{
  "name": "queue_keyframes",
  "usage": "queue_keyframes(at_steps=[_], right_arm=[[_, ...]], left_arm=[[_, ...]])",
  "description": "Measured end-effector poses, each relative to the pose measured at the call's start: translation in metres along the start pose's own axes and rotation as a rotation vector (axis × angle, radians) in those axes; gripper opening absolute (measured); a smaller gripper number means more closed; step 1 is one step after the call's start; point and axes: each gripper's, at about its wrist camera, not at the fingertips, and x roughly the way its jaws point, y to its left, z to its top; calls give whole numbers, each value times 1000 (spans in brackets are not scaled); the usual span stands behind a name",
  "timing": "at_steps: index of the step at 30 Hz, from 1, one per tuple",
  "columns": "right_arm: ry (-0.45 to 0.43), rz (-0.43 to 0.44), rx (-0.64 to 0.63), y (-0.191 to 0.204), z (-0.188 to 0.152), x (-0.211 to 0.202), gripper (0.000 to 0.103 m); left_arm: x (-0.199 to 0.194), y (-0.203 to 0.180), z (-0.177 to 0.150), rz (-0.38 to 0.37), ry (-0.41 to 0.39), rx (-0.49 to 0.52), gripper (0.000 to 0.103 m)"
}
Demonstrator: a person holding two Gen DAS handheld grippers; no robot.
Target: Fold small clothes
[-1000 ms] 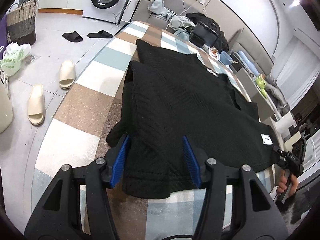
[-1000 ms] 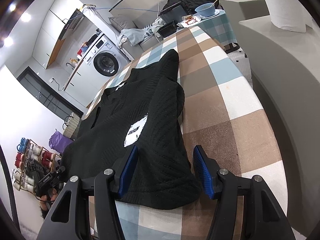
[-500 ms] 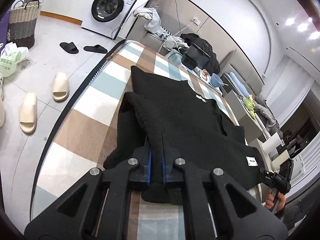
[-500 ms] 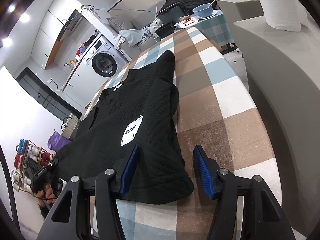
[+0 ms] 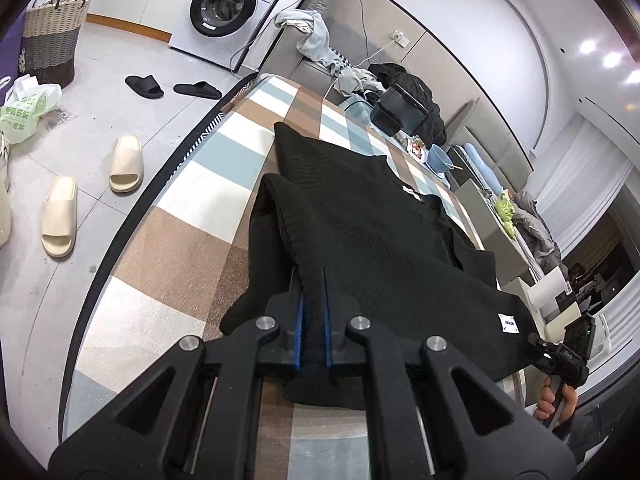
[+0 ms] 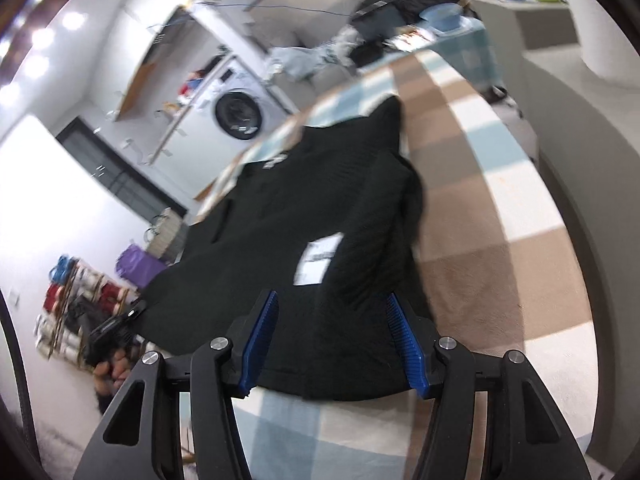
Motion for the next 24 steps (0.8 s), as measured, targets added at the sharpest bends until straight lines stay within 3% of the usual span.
queue_keyframes(at_steps=[2,5,8,10,13,21,24], right_arm=[[-7,-14,32,-8,0,0,26],[-26,-13,64,-14,1,1,9],[-69,51,77,-11,3,-5,8],[-116,149,103,-7,10,-12,7],[-174,201,95,3,26,-18,7],[-245,189,126,18,99,-3,6],[-259,130,182,10,125,16,6]], left_arm=[[0,2,0,2,-3,-6,5],[2,7,2,-5,-16,-32,5],[3,7,9,-2,-29,-47,5],[4,6,16,-9,-37,-55,5],[8,3,34,-18,-59,-57,5],[39,-2,122,-50,-99,-82,5],[63,-2,146,7,-97,-68,4]])
